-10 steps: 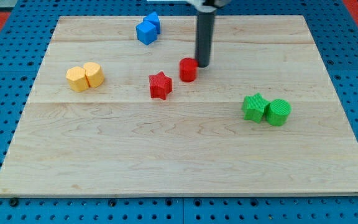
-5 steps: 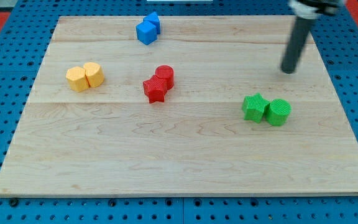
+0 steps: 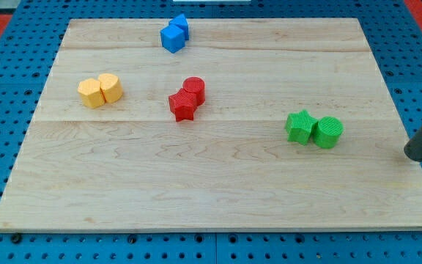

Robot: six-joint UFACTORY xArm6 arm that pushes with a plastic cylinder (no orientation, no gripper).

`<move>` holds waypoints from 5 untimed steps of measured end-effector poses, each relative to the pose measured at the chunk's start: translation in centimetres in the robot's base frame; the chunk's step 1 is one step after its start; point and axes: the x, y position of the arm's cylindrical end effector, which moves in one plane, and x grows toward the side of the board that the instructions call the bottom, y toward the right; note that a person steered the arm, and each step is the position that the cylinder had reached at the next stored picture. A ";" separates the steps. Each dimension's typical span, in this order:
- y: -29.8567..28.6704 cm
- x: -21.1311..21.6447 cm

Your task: Slide the green circle and the green star to the center

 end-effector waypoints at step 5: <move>-8.7 -1.5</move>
